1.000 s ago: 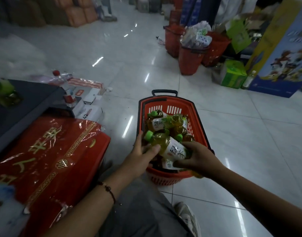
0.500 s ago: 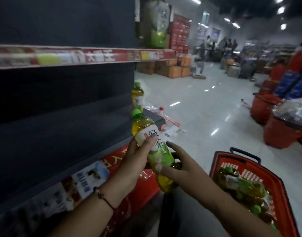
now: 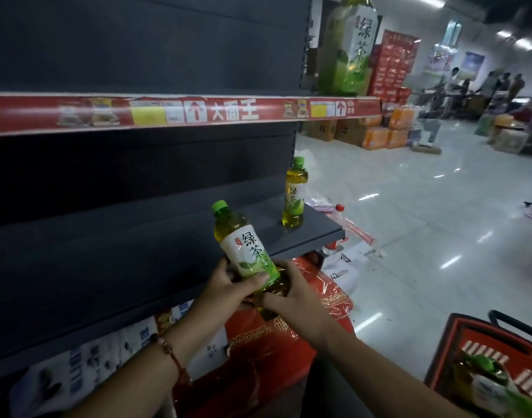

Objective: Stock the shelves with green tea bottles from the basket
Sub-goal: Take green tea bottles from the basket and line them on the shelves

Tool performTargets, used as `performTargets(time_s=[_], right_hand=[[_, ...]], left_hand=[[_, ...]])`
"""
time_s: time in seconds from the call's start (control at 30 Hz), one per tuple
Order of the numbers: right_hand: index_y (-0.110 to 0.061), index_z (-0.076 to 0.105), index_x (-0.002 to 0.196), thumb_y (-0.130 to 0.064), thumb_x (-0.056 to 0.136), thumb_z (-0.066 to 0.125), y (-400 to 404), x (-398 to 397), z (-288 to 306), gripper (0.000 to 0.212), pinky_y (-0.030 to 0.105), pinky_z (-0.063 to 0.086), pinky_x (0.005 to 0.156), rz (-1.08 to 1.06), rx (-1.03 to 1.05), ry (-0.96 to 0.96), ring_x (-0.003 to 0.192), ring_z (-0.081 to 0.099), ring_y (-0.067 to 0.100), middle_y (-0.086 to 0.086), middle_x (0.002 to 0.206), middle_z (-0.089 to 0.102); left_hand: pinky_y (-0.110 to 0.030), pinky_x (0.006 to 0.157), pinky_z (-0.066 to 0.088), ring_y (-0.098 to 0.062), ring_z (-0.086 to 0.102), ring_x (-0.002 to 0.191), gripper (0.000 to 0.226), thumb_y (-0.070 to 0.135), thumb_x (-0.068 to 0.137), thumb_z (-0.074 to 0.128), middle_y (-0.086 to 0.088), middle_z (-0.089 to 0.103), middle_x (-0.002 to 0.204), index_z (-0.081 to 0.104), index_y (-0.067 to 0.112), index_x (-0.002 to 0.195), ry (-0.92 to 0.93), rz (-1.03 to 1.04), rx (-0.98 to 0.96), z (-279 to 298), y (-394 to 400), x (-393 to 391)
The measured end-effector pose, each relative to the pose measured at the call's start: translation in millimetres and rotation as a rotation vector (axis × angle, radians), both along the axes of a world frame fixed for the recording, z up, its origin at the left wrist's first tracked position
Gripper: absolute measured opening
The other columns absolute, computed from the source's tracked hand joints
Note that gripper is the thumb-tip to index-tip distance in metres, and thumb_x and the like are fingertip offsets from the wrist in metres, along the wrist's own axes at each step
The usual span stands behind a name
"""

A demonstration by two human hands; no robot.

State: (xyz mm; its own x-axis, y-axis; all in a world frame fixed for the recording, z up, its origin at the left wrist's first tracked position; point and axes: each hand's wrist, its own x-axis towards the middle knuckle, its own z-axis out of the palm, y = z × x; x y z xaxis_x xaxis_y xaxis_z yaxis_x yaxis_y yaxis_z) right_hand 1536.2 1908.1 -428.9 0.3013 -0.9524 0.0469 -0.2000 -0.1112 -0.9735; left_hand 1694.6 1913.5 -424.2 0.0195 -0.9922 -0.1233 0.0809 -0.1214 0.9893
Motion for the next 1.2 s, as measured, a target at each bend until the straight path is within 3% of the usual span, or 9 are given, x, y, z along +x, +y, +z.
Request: performTargets(time_s=[0.13,0.27,0.37,0.43,0.57,0.77,0.9,1.03,1.2], right_hand=[[-0.019,0.051,0.121,-0.006,0.082,0.074,-43.2,-4.8,-11.3,0.047,0.036,0.060,0.077,0.019,-0.002,0.006,0.084,0.071,0.017,0.006,0.108,0.067],[-0.023,0.054,0.125,-0.032,0.067,0.074,-94.6,-10.2,-12.6,0.062,0.046,0.060,0.079,0.014,-0.084,0.104,0.089,0.071,0.025,0.002,0.106,0.068],[-0.019,0.060,0.114,-0.019,0.075,0.076,-134.8,-11.0,-14.2,0.042,0.031,0.059,0.078,0.001,-0.185,0.190,0.087,0.067,0.010,-0.003,0.101,0.066],[-0.014,0.065,0.113,-0.017,0.076,0.074,-160.6,-8.7,-16.7,0.038,0.035,0.058,0.079,-0.011,-0.250,0.206,0.089,0.067,0.013,0.002,0.099,0.069],[-0.025,0.059,0.127,-0.047,0.069,0.066,-201.8,-3.9,-29.4,0.062,0.042,0.054,0.090,-0.058,-0.320,0.261,0.105,0.059,0.018,0.004,0.114,0.059],[-0.015,0.060,0.123,-0.025,0.083,0.075,-235.0,-4.2,-52.9,0.043,0.023,0.049,0.084,-0.136,-0.342,0.257,0.102,0.058,0.011,0.003,0.117,0.063],[-0.019,0.054,0.133,-0.026,0.087,0.072,-245.1,-0.3,-67.8,0.050,0.035,0.051,0.097,-0.213,-0.378,0.241,0.114,0.058,0.013,0.001,0.127,0.061],[-0.025,0.035,0.150,-0.031,0.092,0.064,-249.9,7.2,-74.0,0.065,0.037,0.049,0.099,-0.305,-0.375,0.306,0.121,0.056,0.018,0.002,0.137,0.057],[-0.020,0.032,0.153,-0.027,0.095,0.061,-258.6,12.3,-70.7,0.065,0.039,0.049,0.099,-0.347,-0.363,0.346,0.123,0.056,0.024,0.006,0.139,0.056]], left_hand=[[-0.031,0.065,0.060,-0.018,0.072,0.096,0.050,0.012,0.083,0.077,-0.001,0.070,0.114,0.052,0.021,0.125,-0.055,0.033,-0.014,-2.4,-42.3,-6.0],[-0.039,0.077,0.061,-0.019,0.072,0.096,0.051,0.008,0.079,0.080,-0.003,0.072,0.111,0.052,0.025,0.118,-0.108,0.095,-0.052,-9.7,-91.4,-13.7],[-0.036,0.080,0.059,-0.016,0.069,0.100,0.059,0.009,0.077,0.082,-0.002,0.069,0.114,0.050,0.026,0.122,-0.179,0.138,-0.118,-15.1,-128.8,-19.2],[-0.037,0.083,0.059,-0.016,0.067,0.105,0.069,0.009,0.075,0.084,-0.001,0.067,0.118,0.047,0.022,0.132,-0.242,0.178,-0.172,-19.1,-152.7,-21.0],[-0.045,0.090,0.057,-0.017,0.063,0.113,0.079,0.010,0.073,0.085,0.000,0.063,0.126,0.044,0.022,0.138,-0.303,0.229,-0.240,-28.7,-195.8,-25.0],[-0.042,0.092,0.056,-0.014,0.059,0.116,0.082,0.017,0.073,0.085,0.003,0.058,0.132,0.042,0.029,0.142,-0.499,0.211,-0.288,-49.7,-233.2,-27.8],[-0.043,0.097,0.053,-0.012,0.058,0.120,0.080,0.025,0.074,0.083,0.006,0.059,0.132,0.041,0.035,0.141,-0.568,0.178,-0.330,-54.6,-244.8,-28.6],[-0.046,0.092,0.055,-0.014,0.061,0.116,0.082,0.057,0.063,0.071,0.005,0.063,0.128,0.041,0.041,0.138,-0.656,0.187,-0.351,-61.1,-259.2,-28.8],[-0.048,0.091,0.056,-0.015,0.062,0.115,0.067,0.031,0.079,0.080,0.003,0.066,0.127,0.047,0.034,0.137,-0.702,0.201,-0.358,-63.5,-272.4,-28.4]])
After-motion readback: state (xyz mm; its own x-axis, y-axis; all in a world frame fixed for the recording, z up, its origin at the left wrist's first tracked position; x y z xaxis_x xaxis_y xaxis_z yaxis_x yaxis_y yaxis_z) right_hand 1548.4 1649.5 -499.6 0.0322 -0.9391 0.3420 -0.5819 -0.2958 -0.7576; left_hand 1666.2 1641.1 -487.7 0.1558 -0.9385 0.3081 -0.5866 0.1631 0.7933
